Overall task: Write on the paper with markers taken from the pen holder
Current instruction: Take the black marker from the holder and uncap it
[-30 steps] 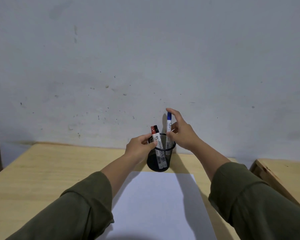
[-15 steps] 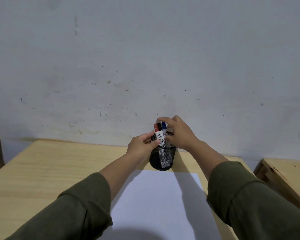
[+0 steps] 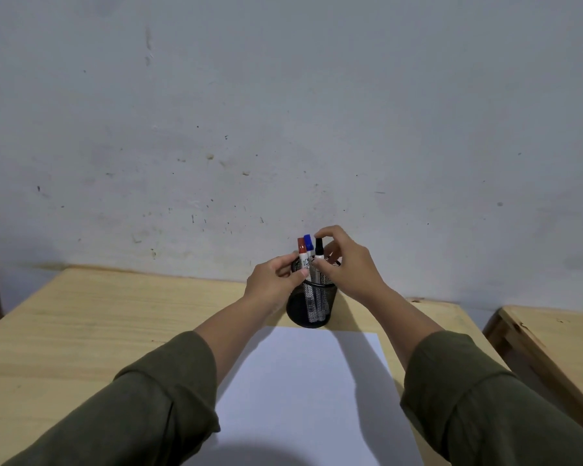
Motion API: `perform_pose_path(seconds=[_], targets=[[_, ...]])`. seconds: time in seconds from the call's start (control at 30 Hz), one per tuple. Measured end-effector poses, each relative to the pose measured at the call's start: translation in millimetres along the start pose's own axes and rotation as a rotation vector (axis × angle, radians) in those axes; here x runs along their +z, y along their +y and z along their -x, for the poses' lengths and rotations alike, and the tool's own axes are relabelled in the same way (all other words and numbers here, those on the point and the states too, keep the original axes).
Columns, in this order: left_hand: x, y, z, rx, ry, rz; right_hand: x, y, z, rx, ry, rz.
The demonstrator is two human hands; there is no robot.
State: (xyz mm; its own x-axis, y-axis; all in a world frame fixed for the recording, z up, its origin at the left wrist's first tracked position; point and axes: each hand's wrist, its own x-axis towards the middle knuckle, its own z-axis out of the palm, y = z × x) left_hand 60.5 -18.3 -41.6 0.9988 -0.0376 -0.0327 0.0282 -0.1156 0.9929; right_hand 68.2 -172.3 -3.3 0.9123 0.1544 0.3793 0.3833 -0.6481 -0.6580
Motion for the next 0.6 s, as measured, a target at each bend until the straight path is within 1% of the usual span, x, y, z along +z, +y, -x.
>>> perform_pose_path(seconds=[0.1,0.2,0.3,0.37,0.43,0.47,0.6], targets=[[2,6,8,-0.015,0.054,-0.052,-2,-4,3,0.062,0.079,-0.147],[0,20,19,-0.008,0.180,-0.109,-15,-17,1,0.085,0.200,-0.282],[-5,40,29,0.061,0.283,-0.099,-35,-36,-1,0.044,0.296,-0.442],[-9,56,36,0.119,0.306,-0.077,-47,-51,2,0.021,0.342,-0.526],[-11,74,45,0.175,0.268,-0.031,-58,-67,9,0.015,0.341,-0.576],[-11,82,51,0.200,0.227,0.001,-62,-76,16,0.020,0.309,-0.595],[-6,108,84,0.230,0.027,0.144,-63,-99,52,0.095,0.102,-0.672]])
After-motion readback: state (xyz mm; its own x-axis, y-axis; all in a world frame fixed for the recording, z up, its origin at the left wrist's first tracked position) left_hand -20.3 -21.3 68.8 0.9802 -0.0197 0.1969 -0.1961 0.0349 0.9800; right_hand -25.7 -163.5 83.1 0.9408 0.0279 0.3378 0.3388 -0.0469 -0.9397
